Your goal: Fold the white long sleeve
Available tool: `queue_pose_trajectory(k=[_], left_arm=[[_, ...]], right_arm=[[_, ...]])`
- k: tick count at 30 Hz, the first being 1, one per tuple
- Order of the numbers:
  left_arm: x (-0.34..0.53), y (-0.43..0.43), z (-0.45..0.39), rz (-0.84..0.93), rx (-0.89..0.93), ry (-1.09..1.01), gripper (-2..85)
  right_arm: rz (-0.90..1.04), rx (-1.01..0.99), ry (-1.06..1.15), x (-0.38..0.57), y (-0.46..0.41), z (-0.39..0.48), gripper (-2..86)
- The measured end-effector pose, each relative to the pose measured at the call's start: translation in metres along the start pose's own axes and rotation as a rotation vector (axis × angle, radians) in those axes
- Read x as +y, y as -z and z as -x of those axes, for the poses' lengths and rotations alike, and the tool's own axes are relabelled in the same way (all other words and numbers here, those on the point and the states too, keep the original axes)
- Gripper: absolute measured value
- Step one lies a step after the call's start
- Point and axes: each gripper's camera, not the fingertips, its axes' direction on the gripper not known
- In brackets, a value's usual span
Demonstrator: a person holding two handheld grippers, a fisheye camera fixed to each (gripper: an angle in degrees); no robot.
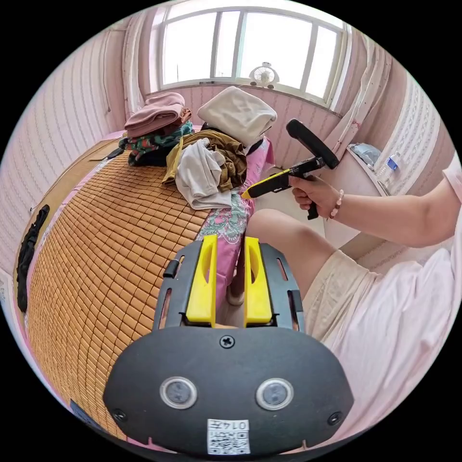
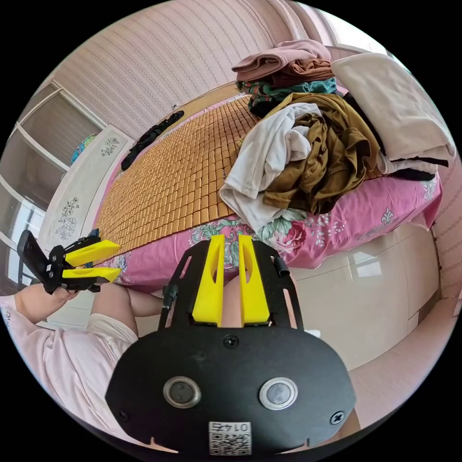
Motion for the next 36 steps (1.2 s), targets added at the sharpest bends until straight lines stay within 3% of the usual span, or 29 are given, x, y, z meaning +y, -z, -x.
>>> queue_pose_trajectory(k=[10,18,22,26,31,36], left_arm=[[-0.165,-0.115,0.013,0.208,-0.016,-0.043,9.4],[-0.204,-0.173,0.016,0.363,-0.125,0.054,7.4],[-0.203,-0.159,0.021,0.387,-0.138,0.019,4.5],[-0.183,-0.099,0.049,0.249,-0.053,0.086,3.6],[-0.125,0.007,0.095,-0.020,0.092,0.315,2.8],[-0.055,0.098,0.102,-0.226,0.112,0.380,0.3]], right_arm=[[0.156,0.023,-0.081,-0.031,-0.048,-0.069,10.3],[0.174,-0.016,-0.144,-0.024,-0.047,-0.112,2.6],[0.145,-0.059,-0.155,-0.013,-0.035,-0.126,1.5],[0.012,-0.043,-0.087,0.014,0.013,-0.128,1.1],[-0.140,-0.096,-0.052,0.049,0.088,-0.134,0.9],[-0.312,-0.147,0.033,0.088,0.160,-0.127,0.8]])
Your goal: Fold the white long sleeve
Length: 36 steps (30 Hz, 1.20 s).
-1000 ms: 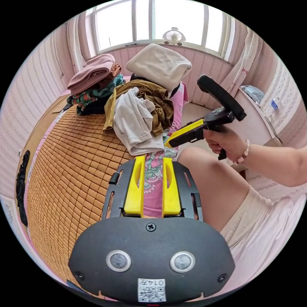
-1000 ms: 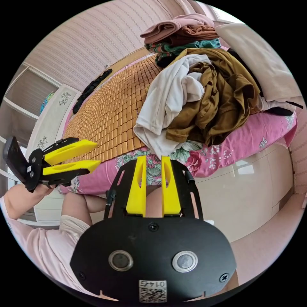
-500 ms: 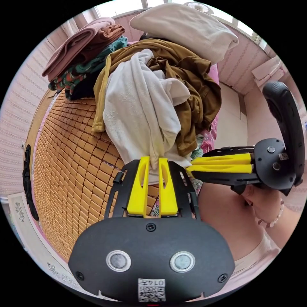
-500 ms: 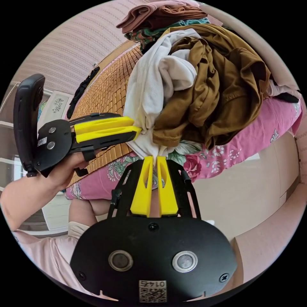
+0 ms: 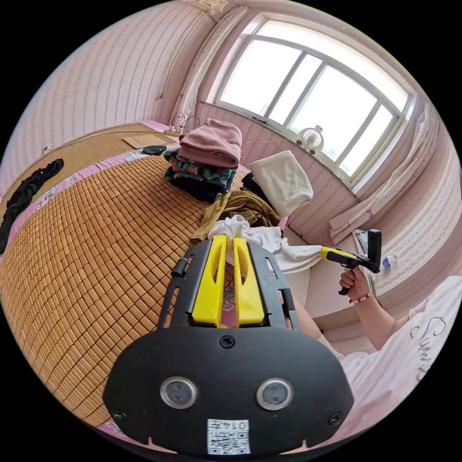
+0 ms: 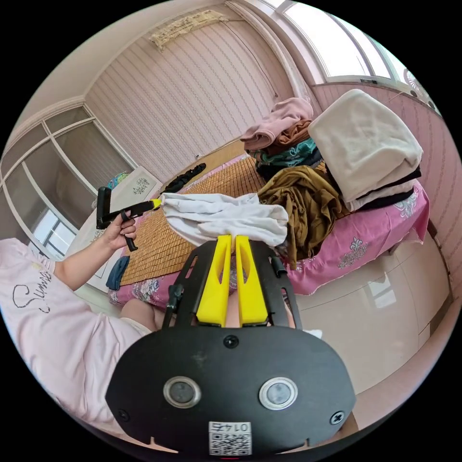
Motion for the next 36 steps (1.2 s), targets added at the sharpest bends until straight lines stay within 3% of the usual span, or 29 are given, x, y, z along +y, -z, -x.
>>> queue_pose_trajectory(k=[11,13,20,22,25,27,29,34,36], left_arm=[[0.155,0.162,0.015,-0.247,0.048,0.132,-0.9],[0.184,0.198,0.019,-0.358,0.061,0.169,-0.9],[0.155,0.278,0.086,-0.367,-0.194,0.251,-1.0],[0.114,0.350,0.083,-0.504,-0.293,0.191,-0.9],[0.080,0.447,0.036,-0.759,-0.458,-0.025,-0.9],[0.077,0.488,0.025,-0.848,-0.438,-0.030,-0.9],[0.089,0.510,0.022,-0.896,-0.410,-0.036,-0.9],[0.196,0.485,0.058,-0.795,-0.358,0.016,-0.8],[0.251,0.453,0.084,-0.698,-0.324,0.122,-0.8]], right_arm=[[-0.090,-0.202,0.091,0.002,0.038,0.055,0.8],[-0.121,-0.220,0.146,-0.006,0.037,0.071,0.8],[-0.014,-0.281,0.226,-0.177,-0.058,0.163,0.6],[-0.122,-0.282,0.259,-0.229,-0.040,0.213,0.5],[-0.504,-0.334,0.332,-0.274,0.039,0.294,0.5],[-0.672,-0.397,0.429,-0.278,0.078,0.342,0.5],[-0.712,-0.418,0.505,-0.271,0.083,0.366,0.5],[-0.518,-0.416,0.682,-0.230,0.004,0.371,0.5],[-0.279,-0.420,0.671,-0.195,-0.071,0.350,0.5]])
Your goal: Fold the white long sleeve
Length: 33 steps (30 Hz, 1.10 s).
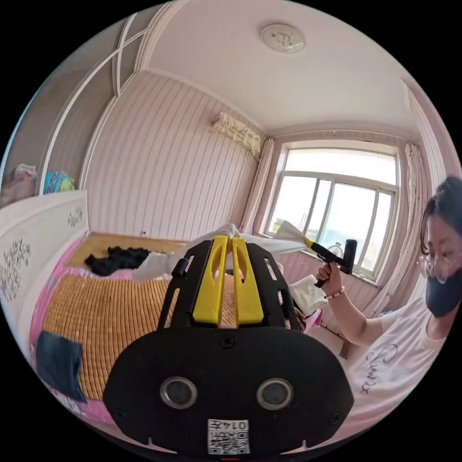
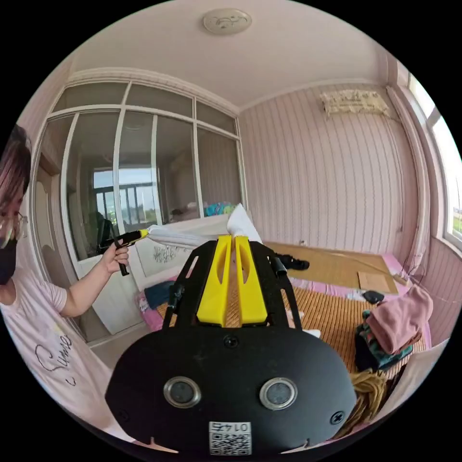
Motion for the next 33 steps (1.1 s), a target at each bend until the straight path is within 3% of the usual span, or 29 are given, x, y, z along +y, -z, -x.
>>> queue_pose_trajectory(k=[4,6,8,9,12,18,24,30,33], left_arm=[[0.179,-0.007,0.064,0.286,-0.126,0.338,-0.8],[0.252,-0.018,0.081,0.437,-0.175,0.466,-0.8],[0.309,-0.026,0.097,0.560,-0.185,0.620,-0.9],[0.333,-0.026,0.105,0.589,-0.179,0.695,-0.9],[0.354,-0.021,0.113,0.598,-0.187,0.737,-0.8],[0.351,-0.018,0.124,0.611,-0.205,0.684,-0.6],[0.351,-0.018,0.130,0.610,-0.189,0.668,-0.6],[0.355,-0.014,0.136,0.591,-0.187,0.688,-0.6],[0.358,-0.013,0.137,0.598,-0.189,0.686,-0.6]], right_arm=[[0.416,-0.044,-0.218,0.134,-0.093,-0.020,0.6],[0.691,-0.063,-0.503,0.226,-0.150,-0.036,0.6],[0.877,-0.065,-0.589,0.271,-0.184,-0.040,0.6],[0.972,0.024,-0.586,0.285,-0.199,-0.041,0.5],[1.032,0.239,-0.575,0.286,-0.218,-0.045,1.0],[0.984,0.030,-0.543,0.261,-0.271,-0.034,7.1],[1.148,0.051,-0.475,0.267,-0.353,-0.023,14.7],[1.224,0.317,-0.191,0.267,-0.389,-0.006,5.8],[1.225,0.285,-0.212,0.264,-0.387,-0.016,2.1]])
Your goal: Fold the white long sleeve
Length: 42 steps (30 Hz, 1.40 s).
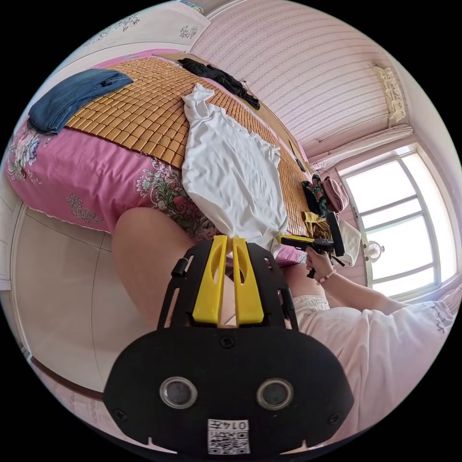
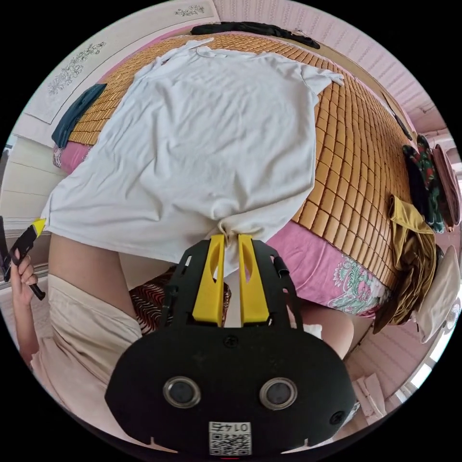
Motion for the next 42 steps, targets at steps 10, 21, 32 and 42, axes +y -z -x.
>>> queue_pose_trajectory(k=[10,21,32,42], left_arm=[[0.008,0.015,0.017,-0.027,-0.004,0.003,-0.6],[0.020,0.030,0.014,-0.028,-0.018,-0.019,-0.5],[0.054,0.059,0.018,-0.025,-0.022,-0.013,-0.5],[0.080,0.184,-0.017,-0.391,0.335,-0.196,-0.8]], right_arm=[[0.036,-0.231,-0.287,0.067,-0.013,-0.131,3.6],[0.055,-0.465,-0.274,0.085,-0.052,-0.162,13.1],[-0.092,-0.751,-0.185,0.156,-0.024,-0.211,0.8],[-0.737,-1.103,0.036,0.280,0.142,-0.293,0.3]])
